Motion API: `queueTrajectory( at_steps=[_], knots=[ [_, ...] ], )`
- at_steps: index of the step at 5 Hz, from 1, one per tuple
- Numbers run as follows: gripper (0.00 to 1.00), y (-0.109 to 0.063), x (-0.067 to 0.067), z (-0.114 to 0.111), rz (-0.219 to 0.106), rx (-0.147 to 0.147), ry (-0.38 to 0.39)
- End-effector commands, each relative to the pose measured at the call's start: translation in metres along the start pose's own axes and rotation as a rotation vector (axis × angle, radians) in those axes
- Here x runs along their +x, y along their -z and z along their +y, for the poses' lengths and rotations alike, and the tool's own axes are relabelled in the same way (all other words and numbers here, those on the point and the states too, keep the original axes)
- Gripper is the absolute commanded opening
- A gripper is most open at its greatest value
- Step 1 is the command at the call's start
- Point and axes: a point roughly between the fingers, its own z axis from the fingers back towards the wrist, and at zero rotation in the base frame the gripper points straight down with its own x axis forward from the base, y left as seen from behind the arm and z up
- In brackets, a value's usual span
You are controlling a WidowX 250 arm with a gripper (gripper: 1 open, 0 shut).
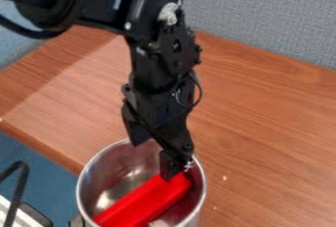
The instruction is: Put the red object in the metal pot
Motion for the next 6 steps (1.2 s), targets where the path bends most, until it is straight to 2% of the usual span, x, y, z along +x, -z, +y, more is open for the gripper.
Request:
queueTrajectory(
  at_steps=[1, 2, 3, 4, 5, 6],
  knots=[
    [1.0, 0.008, -0.003, 0.003, 0.014, -0.004, -0.024],
    [1.0, 0.018, -0.006, 0.006, 0.022, 0.001, -0.037],
    [1.0, 0.031, -0.011, 0.007, 0.044, -0.005, -0.043],
    [1.0, 0.042, -0.013, 0.008, 0.047, -0.006, -0.046],
    [1.0, 0.043, -0.011, 0.009, 0.045, -0.013, -0.057],
    [0.0, 0.042, -0.01, 0.01, 0.045, -0.013, -0.061]
  ],
)
